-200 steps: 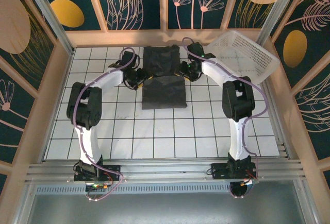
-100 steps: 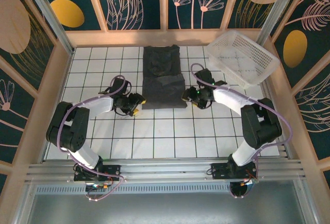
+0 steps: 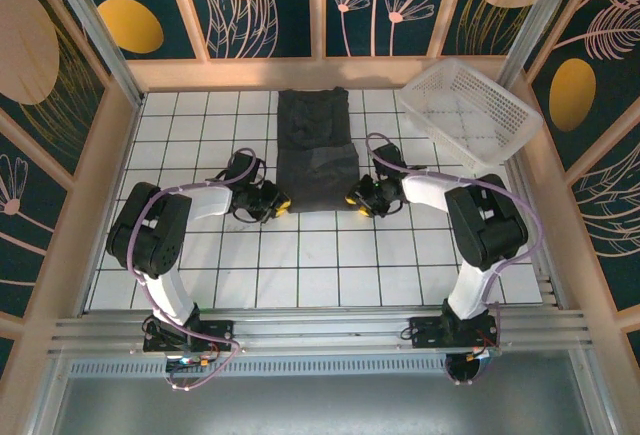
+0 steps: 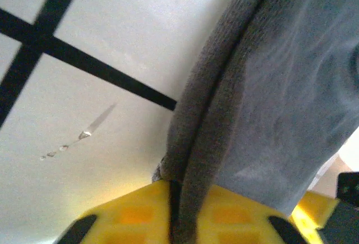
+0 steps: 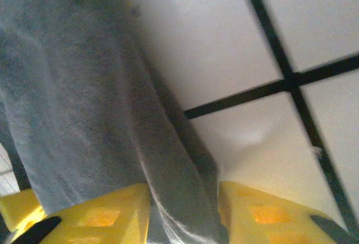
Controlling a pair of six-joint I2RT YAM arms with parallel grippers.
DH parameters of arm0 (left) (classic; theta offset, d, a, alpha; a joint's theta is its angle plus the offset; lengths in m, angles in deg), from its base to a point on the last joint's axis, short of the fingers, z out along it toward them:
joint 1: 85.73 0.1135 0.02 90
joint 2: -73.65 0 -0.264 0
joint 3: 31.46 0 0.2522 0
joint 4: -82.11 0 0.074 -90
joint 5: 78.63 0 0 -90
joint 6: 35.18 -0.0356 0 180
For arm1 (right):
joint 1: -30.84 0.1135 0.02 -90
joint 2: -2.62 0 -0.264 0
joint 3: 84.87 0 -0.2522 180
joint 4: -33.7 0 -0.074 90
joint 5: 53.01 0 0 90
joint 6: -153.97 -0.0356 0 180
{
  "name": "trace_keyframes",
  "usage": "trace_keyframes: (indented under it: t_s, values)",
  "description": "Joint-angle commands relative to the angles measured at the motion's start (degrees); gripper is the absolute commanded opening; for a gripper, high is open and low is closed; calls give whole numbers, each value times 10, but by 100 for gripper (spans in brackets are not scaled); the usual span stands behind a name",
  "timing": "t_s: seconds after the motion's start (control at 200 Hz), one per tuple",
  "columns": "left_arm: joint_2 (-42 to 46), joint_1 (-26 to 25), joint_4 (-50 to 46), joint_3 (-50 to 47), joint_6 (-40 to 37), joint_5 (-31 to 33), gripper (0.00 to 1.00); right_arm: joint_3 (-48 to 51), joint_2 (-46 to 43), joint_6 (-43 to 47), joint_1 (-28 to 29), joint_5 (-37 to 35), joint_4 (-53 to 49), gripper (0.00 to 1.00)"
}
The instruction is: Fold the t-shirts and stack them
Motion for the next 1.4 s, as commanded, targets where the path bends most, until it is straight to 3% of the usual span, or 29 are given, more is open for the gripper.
trace_keyframes:
  t_s: [0.0, 0.085, 0.28, 0.445, 0.661, 0.796, 1.071, 1.391]
  values:
    - [-11, -3, -24, 24, -14, 21, 0, -26, 17, -20, 5, -5, 12, 16]
    - [4, -3, -40, 21, -21, 29, 0, -42, 7, -8, 5, -33, -13, 0]
    - [46, -3, -47, -35, -31, 6, 0, -10, -37, 20, 17, -36, -57, 0]
    - [109, -7, -66, -101, -59, -28, 0, 54, -104, 40, 67, -17, -118, 0]
    - [246, -30, -170, -176, -91, -57, 0, 125, -222, 18, 153, 4, -193, 0]
    - [341, -33, -194, -199, -66, -68, 0, 123, -289, -13, 165, -9, -224, 0]
    - [411, -32, -204, -92, -10, -13, 0, 14, -304, -39, 141, -57, -278, 0]
    - [252, -4, -169, 118, -17, 13, 0, -195, -184, 14, 33, -54, -300, 0]
